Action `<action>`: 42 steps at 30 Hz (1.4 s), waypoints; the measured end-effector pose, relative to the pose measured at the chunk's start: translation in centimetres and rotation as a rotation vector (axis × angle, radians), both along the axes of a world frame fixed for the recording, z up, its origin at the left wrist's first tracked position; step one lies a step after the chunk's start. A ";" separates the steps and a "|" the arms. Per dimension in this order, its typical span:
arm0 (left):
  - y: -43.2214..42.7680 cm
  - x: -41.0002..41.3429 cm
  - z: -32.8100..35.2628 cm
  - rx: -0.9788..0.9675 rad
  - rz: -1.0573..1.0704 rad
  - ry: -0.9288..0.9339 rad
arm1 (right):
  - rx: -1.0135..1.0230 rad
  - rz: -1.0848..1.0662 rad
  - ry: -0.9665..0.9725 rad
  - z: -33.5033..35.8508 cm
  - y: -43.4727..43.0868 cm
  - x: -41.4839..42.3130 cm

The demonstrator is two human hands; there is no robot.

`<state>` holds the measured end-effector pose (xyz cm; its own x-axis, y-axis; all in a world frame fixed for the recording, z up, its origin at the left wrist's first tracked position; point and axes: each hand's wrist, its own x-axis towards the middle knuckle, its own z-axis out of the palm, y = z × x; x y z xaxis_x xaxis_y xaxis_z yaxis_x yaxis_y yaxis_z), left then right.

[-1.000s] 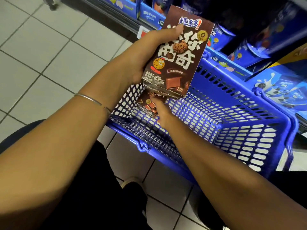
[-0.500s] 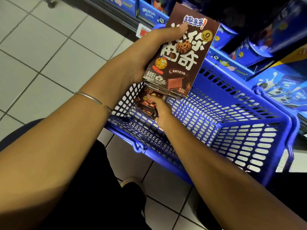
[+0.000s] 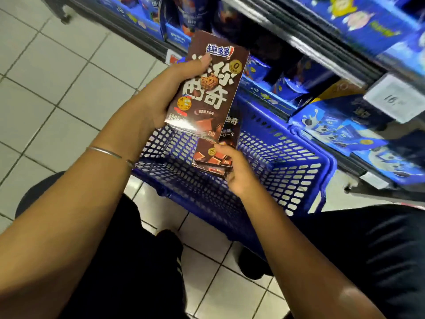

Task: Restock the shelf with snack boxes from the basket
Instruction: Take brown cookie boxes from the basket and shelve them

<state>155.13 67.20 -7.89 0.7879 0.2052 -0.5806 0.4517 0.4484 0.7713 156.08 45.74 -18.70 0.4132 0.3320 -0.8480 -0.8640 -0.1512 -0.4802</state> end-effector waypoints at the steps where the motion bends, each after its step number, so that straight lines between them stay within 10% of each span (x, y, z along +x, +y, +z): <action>1: -0.3 -0.9 1.8 -0.093 0.014 0.000 | -0.003 0.005 -0.002 2.5 -0.9 0.1; 20: -3.8 -12.5 45.4 -0.109 0.298 0.237 | 0.321 0.045 -0.148 61.8 -5.6 -2.6; 42: -26.7 0.2 66.4 -0.284 -0.010 -0.054 | 0.276 0.157 -0.667 83.8 -21.8 4.0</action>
